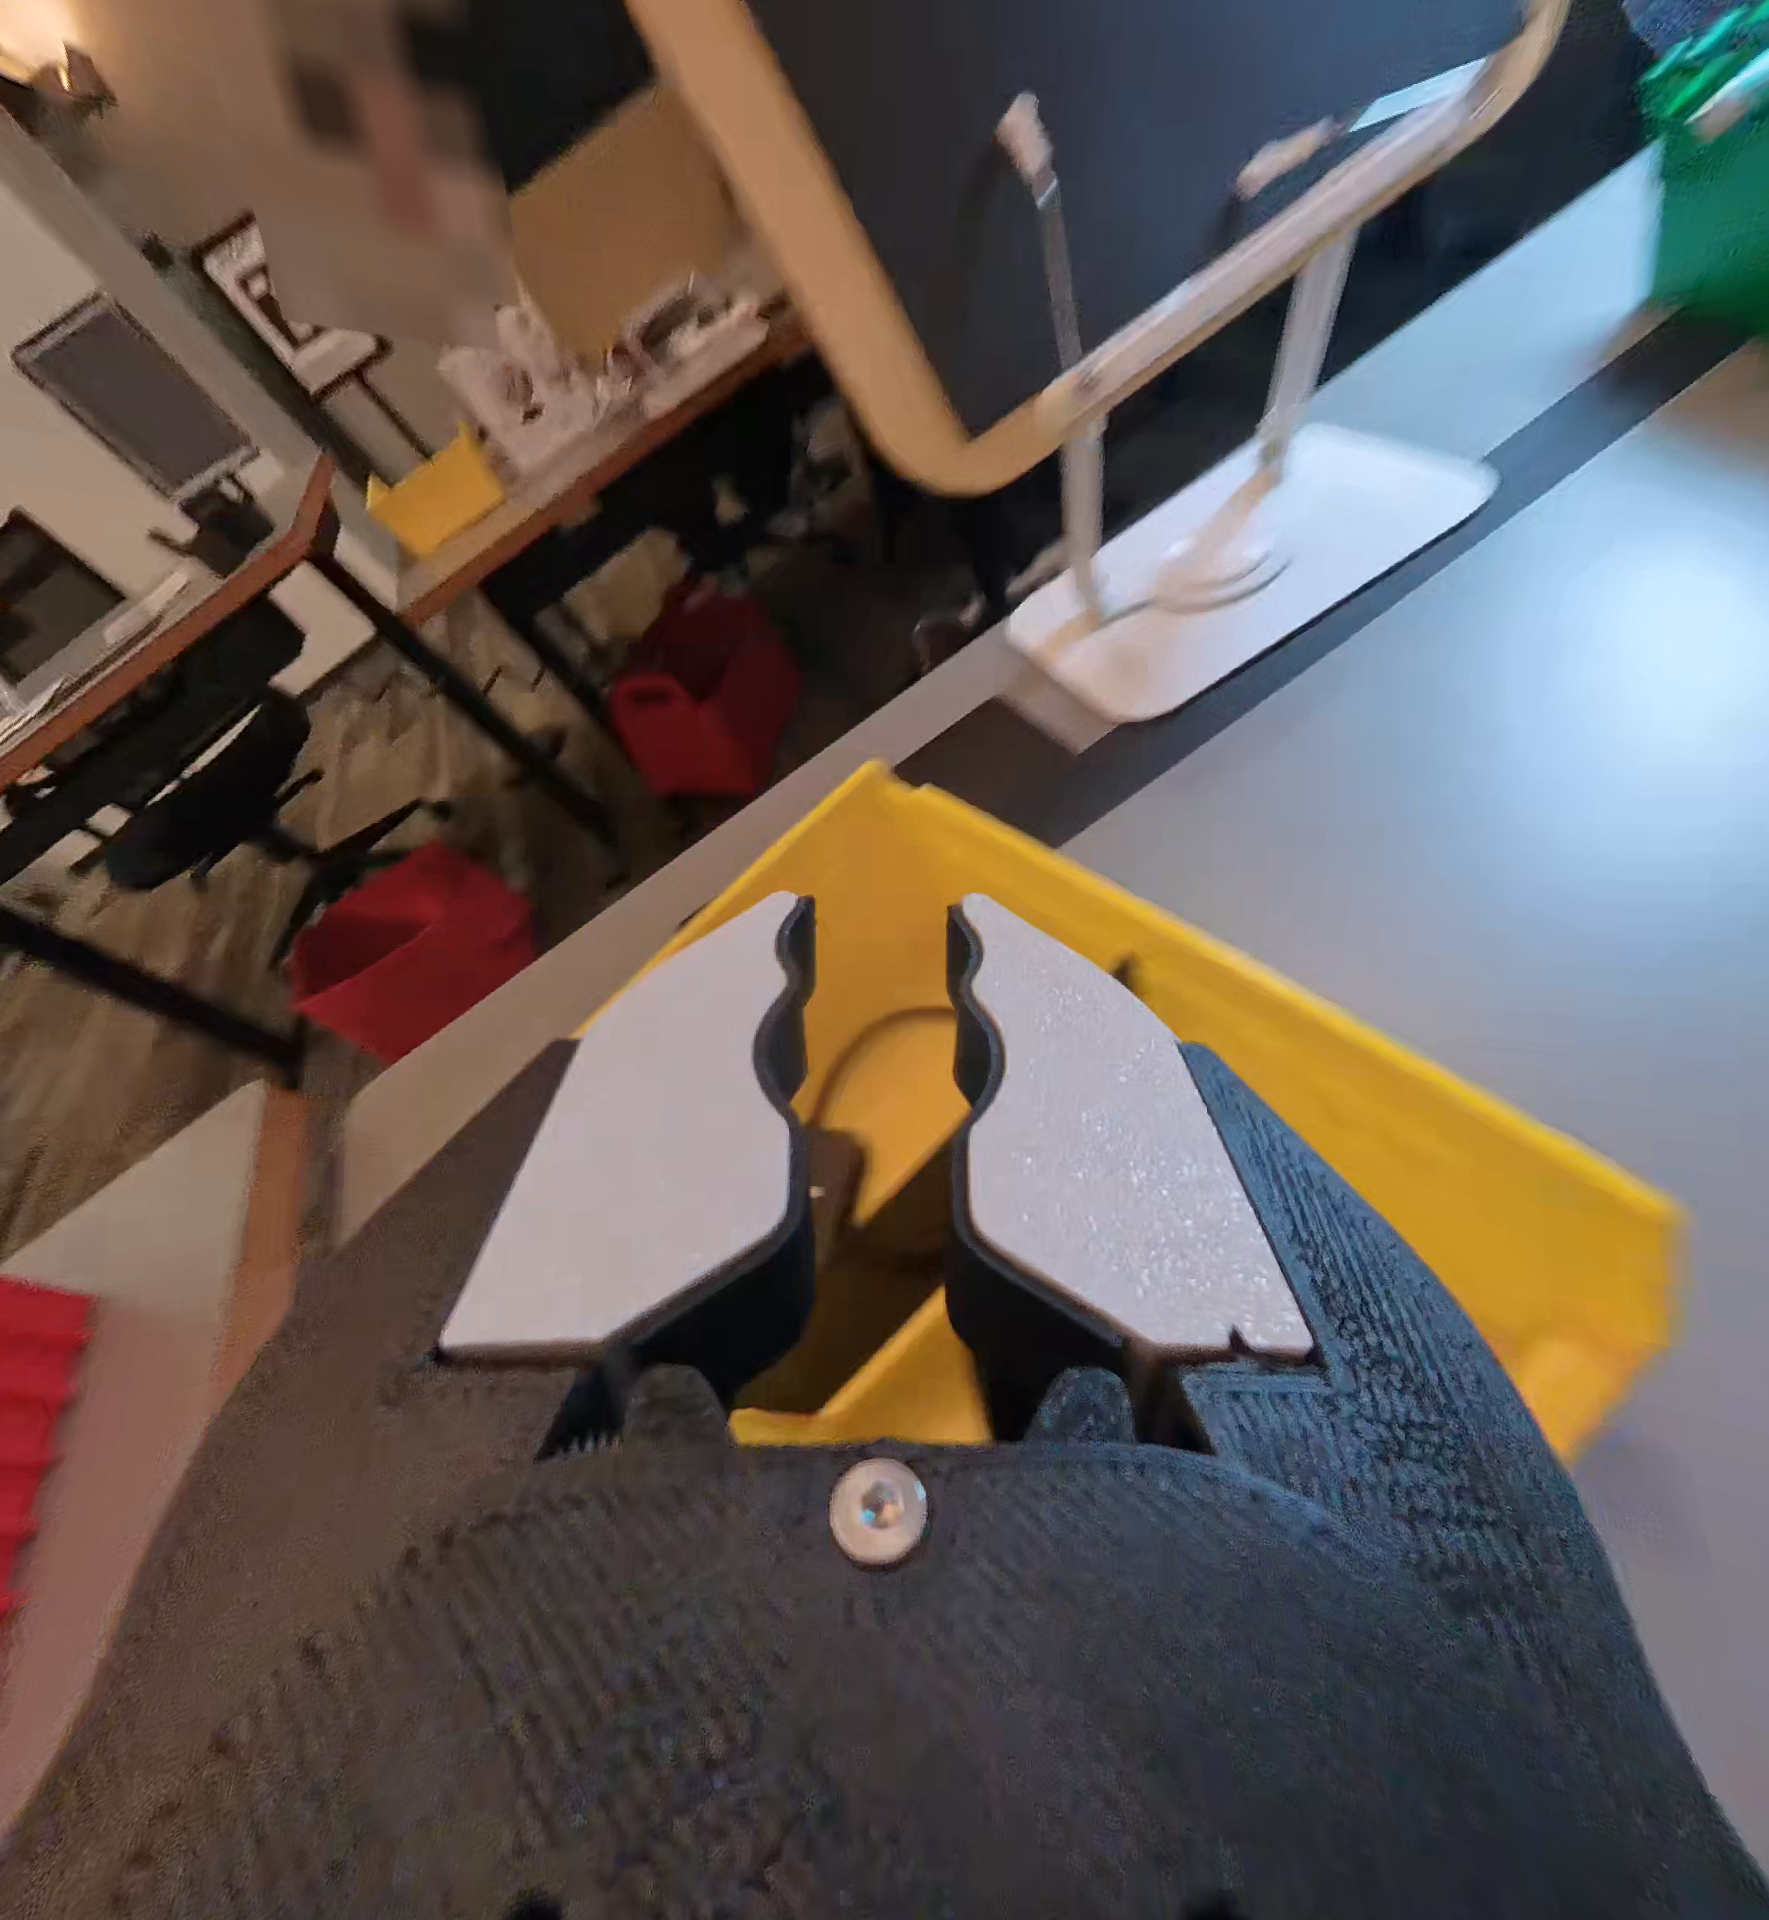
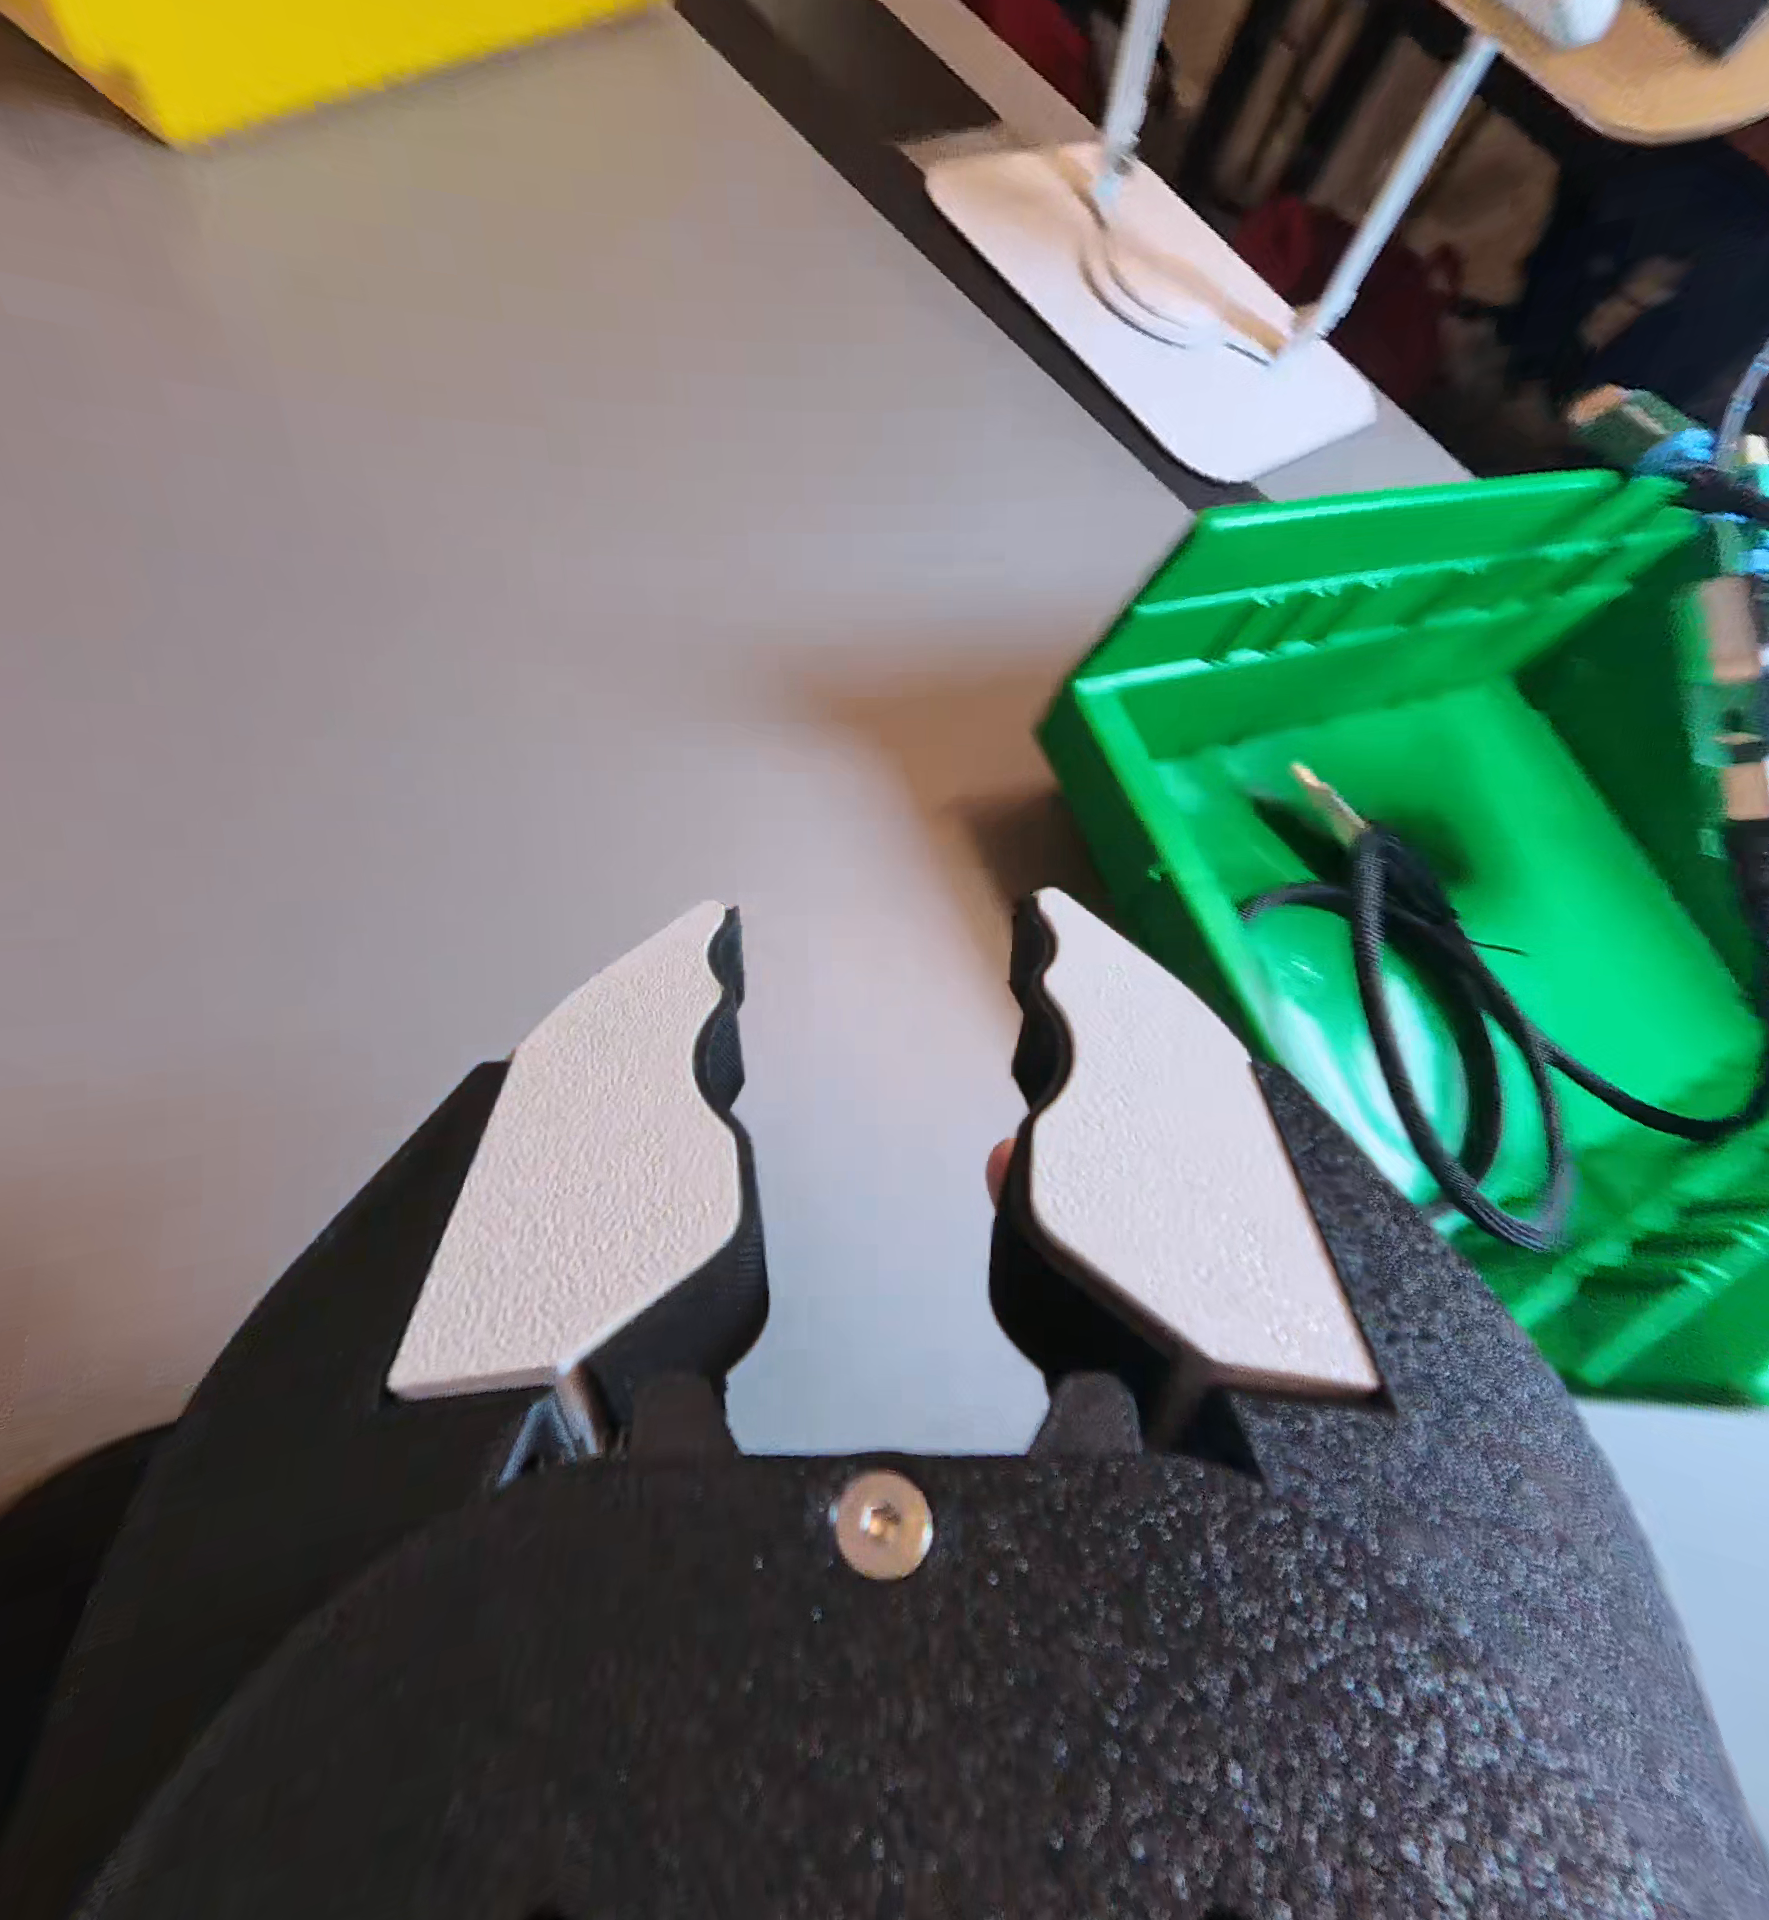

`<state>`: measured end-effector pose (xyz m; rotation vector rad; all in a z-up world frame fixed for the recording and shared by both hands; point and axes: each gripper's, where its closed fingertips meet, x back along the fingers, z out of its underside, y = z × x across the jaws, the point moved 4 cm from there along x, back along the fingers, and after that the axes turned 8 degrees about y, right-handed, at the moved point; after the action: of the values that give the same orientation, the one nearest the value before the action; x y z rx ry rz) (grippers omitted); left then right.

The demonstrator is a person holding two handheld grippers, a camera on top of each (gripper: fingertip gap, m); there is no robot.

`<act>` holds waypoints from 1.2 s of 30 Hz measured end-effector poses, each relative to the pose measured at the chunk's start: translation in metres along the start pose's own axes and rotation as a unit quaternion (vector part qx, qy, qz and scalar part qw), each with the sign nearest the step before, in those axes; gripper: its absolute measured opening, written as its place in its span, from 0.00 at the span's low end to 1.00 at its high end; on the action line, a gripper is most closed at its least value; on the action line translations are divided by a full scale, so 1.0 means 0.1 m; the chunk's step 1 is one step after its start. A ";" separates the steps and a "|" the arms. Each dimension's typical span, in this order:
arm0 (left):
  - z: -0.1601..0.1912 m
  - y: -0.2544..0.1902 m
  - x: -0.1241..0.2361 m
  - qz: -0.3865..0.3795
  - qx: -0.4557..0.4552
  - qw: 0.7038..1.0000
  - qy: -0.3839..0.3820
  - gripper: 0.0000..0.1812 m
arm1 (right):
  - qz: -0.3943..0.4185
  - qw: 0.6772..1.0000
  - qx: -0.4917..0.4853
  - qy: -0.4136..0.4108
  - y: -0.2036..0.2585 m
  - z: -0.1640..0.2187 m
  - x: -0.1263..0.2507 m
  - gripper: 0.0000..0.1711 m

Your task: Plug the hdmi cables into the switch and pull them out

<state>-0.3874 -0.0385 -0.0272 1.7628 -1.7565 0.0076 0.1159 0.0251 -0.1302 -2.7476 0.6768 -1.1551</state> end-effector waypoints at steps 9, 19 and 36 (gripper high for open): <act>0.55 0.55 -1.10 0.083 0.005 0.943 0.322 0.33 | 0.006 0.999 0.033 -0.041 0.19 -0.02 -0.27 0.26; 1.43 0.50 -1.65 0.118 0.093 0.842 0.518 0.42 | -0.052 0.994 -0.042 -0.091 0.05 0.03 -0.26 0.24; 1.08 0.50 -1.35 0.121 -0.064 0.850 0.509 0.37 | -0.057 0.991 -0.045 -0.109 0.07 0.05 -0.25 0.21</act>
<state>-0.4920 0.0406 -0.1501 1.0602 -1.1013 0.7716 0.1019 0.0290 -0.1518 -2.9645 0.5648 -0.8434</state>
